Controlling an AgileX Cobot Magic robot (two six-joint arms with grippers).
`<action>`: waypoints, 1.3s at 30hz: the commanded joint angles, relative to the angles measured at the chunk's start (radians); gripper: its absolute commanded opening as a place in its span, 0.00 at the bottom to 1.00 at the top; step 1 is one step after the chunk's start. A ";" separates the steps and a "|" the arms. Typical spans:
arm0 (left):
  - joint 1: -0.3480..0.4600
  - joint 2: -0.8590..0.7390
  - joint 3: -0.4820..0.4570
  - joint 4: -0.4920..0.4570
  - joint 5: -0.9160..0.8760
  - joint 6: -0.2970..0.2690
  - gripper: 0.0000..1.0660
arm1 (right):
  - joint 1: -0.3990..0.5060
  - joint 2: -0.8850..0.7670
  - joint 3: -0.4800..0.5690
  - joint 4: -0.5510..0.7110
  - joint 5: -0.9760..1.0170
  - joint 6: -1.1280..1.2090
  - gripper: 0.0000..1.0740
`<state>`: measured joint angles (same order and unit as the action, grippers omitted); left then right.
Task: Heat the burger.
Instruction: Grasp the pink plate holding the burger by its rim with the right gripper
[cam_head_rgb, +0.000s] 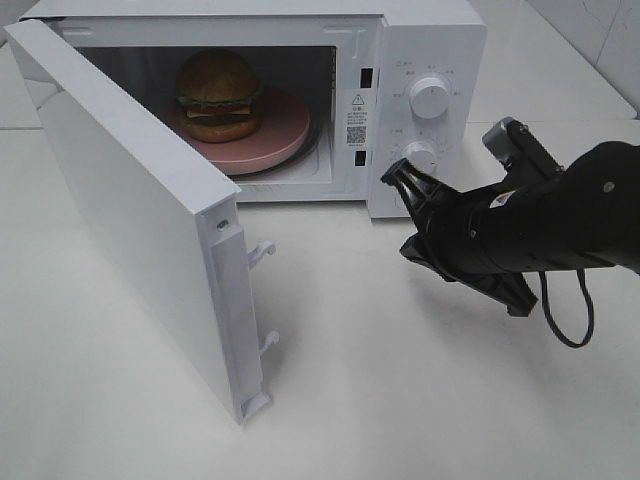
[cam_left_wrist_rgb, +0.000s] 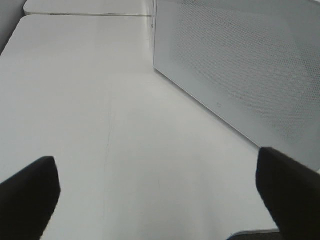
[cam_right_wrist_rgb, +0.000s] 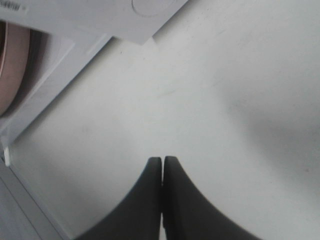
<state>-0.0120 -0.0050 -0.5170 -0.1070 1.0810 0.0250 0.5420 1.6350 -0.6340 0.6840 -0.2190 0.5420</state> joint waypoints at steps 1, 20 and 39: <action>0.002 -0.005 0.001 -0.002 -0.011 -0.001 0.94 | -0.007 -0.035 0.001 -0.013 0.076 -0.107 0.01; 0.002 -0.005 0.001 -0.002 -0.011 -0.001 0.94 | -0.065 -0.148 -0.018 -0.330 0.625 -0.446 0.03; 0.002 -0.005 0.001 -0.002 -0.011 -0.001 0.94 | -0.065 -0.148 -0.268 -0.566 1.137 -1.226 0.04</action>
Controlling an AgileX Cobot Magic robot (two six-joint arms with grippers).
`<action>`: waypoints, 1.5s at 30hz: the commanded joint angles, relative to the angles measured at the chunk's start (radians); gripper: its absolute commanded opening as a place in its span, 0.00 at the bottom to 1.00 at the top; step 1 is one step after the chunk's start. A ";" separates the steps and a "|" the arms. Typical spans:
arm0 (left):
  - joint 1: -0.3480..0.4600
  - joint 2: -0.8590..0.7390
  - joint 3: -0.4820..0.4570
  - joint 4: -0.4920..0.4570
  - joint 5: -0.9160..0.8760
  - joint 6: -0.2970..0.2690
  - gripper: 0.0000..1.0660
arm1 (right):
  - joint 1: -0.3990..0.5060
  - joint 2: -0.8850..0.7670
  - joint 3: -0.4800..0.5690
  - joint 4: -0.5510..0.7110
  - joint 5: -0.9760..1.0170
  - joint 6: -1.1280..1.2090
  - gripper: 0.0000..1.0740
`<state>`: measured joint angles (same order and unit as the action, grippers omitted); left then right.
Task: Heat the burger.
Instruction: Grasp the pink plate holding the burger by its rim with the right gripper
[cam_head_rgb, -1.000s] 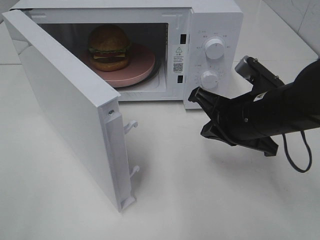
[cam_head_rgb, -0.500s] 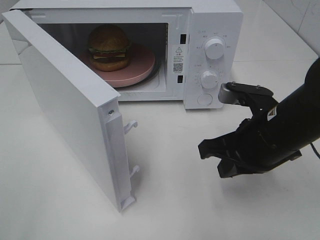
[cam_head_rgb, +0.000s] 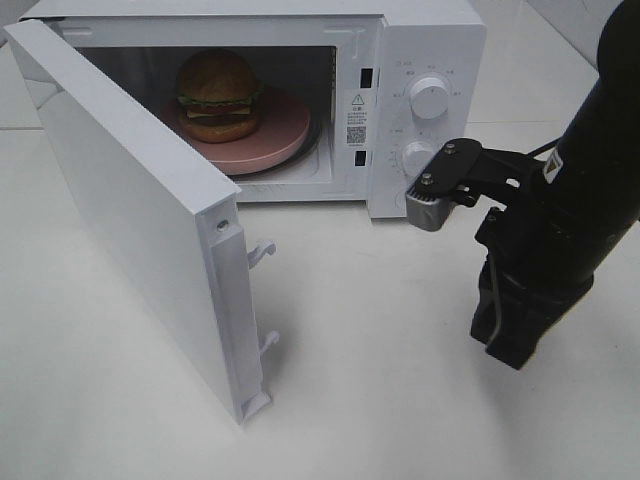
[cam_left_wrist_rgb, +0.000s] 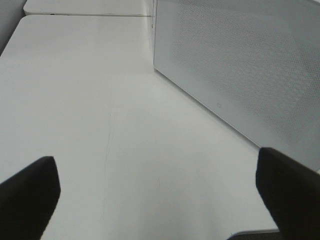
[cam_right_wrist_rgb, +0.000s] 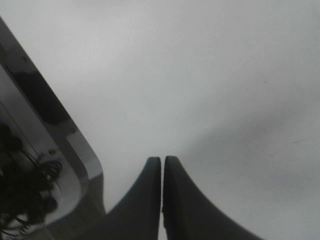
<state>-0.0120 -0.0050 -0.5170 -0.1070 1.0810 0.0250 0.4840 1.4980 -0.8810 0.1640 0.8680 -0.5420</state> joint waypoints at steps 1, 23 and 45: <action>0.002 -0.005 0.001 -0.002 -0.011 -0.001 0.94 | -0.007 -0.011 -0.021 -0.046 0.050 -0.142 0.04; 0.002 -0.005 0.001 -0.002 -0.011 -0.001 0.94 | -0.004 -0.011 -0.032 -0.089 -0.041 -0.915 0.08; 0.002 -0.005 0.001 -0.002 -0.011 -0.001 0.94 | -0.004 0.005 -0.044 -0.079 -0.429 -0.776 0.82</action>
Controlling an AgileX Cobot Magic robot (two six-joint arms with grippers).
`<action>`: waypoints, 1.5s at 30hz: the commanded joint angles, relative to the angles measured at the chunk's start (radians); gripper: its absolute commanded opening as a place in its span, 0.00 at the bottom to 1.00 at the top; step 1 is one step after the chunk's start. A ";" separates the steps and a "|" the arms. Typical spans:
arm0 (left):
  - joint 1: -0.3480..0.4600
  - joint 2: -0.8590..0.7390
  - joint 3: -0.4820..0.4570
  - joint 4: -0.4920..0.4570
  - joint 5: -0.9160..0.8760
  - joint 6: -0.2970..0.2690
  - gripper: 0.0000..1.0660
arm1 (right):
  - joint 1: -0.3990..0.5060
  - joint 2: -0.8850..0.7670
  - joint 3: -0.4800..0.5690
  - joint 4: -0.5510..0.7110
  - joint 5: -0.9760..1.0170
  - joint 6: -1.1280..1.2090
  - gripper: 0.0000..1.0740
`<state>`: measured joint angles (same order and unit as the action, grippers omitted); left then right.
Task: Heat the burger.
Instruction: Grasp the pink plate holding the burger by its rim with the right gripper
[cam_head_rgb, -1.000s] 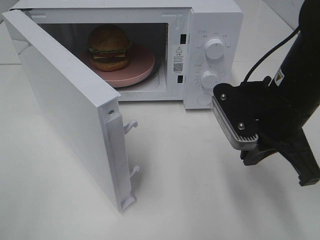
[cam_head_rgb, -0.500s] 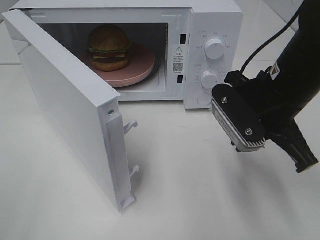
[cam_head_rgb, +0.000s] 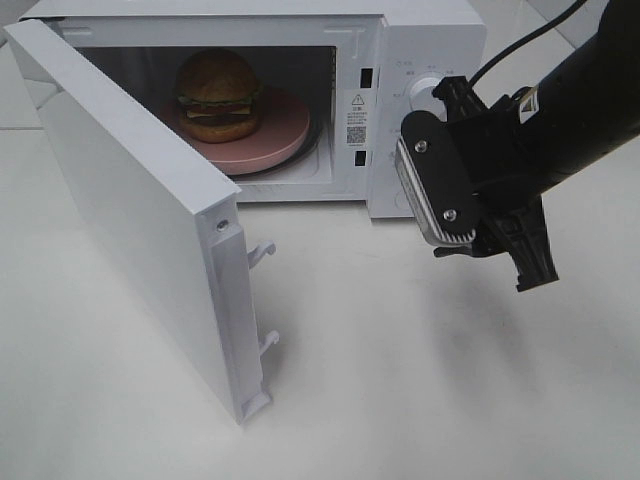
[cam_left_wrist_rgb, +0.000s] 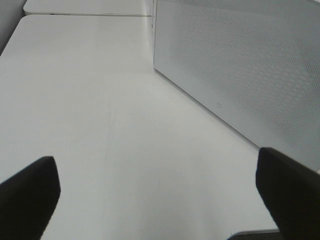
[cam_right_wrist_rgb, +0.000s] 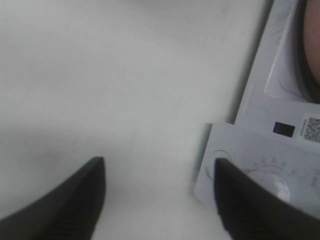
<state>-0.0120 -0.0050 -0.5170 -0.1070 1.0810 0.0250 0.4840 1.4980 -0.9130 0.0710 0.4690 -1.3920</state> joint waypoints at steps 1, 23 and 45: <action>0.002 -0.005 0.001 -0.002 -0.011 -0.001 0.94 | -0.004 0.014 -0.021 0.013 -0.038 0.090 0.86; 0.002 -0.005 0.001 -0.002 -0.011 -0.001 0.94 | 0.113 0.258 -0.327 -0.081 -0.038 0.105 0.85; 0.002 -0.005 0.001 -0.002 -0.011 -0.001 0.94 | 0.124 0.528 -0.586 -0.088 -0.090 0.172 0.81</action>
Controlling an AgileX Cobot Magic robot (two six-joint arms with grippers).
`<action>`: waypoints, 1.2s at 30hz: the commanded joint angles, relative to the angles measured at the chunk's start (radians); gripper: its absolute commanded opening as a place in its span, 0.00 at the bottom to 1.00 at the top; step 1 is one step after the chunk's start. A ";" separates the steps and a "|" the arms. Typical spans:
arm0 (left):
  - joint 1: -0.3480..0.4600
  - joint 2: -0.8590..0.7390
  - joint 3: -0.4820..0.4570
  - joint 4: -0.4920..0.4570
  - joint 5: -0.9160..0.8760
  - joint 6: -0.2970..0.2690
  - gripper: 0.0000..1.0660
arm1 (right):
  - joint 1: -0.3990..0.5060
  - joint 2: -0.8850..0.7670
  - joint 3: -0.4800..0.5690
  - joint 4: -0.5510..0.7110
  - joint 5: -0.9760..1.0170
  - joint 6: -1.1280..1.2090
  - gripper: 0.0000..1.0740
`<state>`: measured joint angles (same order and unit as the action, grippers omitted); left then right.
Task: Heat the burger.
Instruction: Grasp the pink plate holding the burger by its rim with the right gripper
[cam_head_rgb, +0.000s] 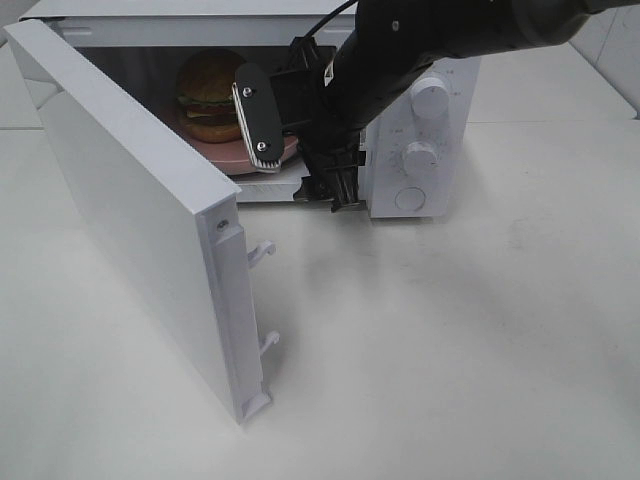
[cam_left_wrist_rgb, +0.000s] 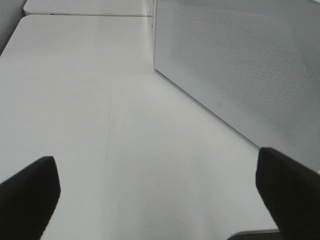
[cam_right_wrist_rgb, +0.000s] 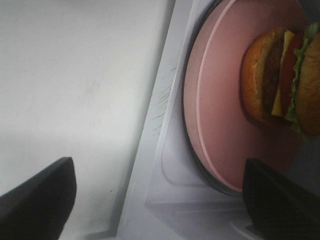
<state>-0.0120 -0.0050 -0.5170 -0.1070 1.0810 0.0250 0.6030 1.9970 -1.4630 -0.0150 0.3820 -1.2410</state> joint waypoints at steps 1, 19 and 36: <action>0.002 -0.005 0.001 -0.002 -0.011 -0.001 0.94 | 0.005 0.052 -0.061 -0.002 -0.002 0.022 0.81; 0.002 -0.005 0.001 -0.002 -0.011 -0.001 0.94 | 0.005 0.274 -0.313 -0.002 0.087 0.034 0.78; 0.002 -0.005 0.001 -0.002 -0.011 -0.001 0.94 | -0.005 0.449 -0.560 -0.025 0.142 0.071 0.69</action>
<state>-0.0120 -0.0050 -0.5170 -0.1070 1.0810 0.0250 0.6010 2.4420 -2.0110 -0.0280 0.5080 -1.1780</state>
